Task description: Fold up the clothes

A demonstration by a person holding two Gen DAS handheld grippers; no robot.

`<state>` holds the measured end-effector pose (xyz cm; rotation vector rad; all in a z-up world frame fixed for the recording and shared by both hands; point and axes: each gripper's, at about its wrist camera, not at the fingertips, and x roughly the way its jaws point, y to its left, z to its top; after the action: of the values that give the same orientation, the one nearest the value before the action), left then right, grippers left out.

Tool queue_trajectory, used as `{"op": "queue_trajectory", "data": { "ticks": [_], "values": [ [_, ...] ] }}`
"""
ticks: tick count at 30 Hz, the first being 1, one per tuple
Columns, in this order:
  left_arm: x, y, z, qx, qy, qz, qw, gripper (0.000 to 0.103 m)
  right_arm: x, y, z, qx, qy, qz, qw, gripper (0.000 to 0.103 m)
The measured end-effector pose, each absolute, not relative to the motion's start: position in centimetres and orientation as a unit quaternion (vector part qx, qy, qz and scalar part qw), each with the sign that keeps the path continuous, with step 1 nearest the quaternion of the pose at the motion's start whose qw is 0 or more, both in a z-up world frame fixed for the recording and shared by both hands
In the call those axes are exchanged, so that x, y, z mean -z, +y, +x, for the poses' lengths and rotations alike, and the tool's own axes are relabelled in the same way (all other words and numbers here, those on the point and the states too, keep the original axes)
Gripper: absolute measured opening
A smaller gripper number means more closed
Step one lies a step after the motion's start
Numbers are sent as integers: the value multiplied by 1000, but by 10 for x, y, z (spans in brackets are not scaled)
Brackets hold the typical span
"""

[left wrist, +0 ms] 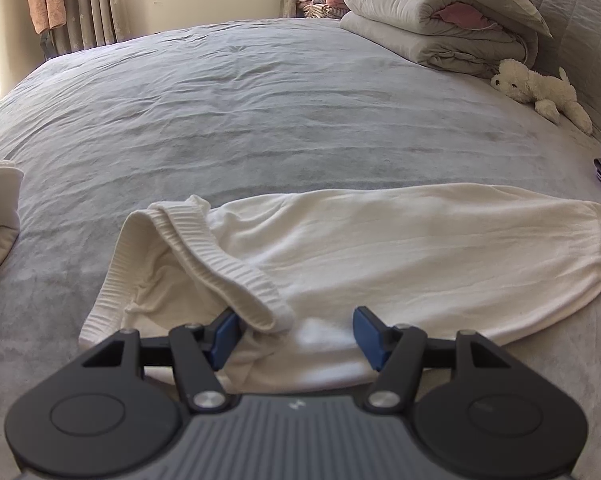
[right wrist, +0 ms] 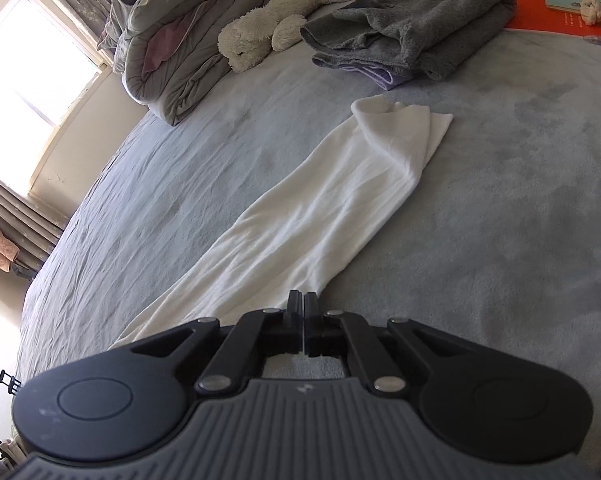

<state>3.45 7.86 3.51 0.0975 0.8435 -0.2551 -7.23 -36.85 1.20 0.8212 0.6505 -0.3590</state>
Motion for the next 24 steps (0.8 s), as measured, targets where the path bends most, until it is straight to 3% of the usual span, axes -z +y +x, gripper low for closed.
{"op": "queue_trajectory", "data": {
  "ticks": [2,4,14,20,21,23,24],
  "values": [
    [-35,79,35,124,409,48,903,63,-13,-371,-72,165,306,393,851,2],
    [-35,78,34,124,409,51,902,64,-15,-378,-74,177,297,399,850,14],
    [-33,78,36,121,409,55,903,65,-1,-444,-86,286,245,504,777,14],
    [-33,84,40,113,413,43,903,65,-6,-456,-69,304,253,472,788,16],
    [-34,84,40,113,414,41,902,65,-6,-456,-68,301,249,472,790,22],
    [-34,84,40,113,414,41,902,65,-4,-455,-70,283,229,488,793,48],
    [-34,84,40,113,414,42,902,65,-4,-455,-70,270,218,496,796,69]
  ]
}}
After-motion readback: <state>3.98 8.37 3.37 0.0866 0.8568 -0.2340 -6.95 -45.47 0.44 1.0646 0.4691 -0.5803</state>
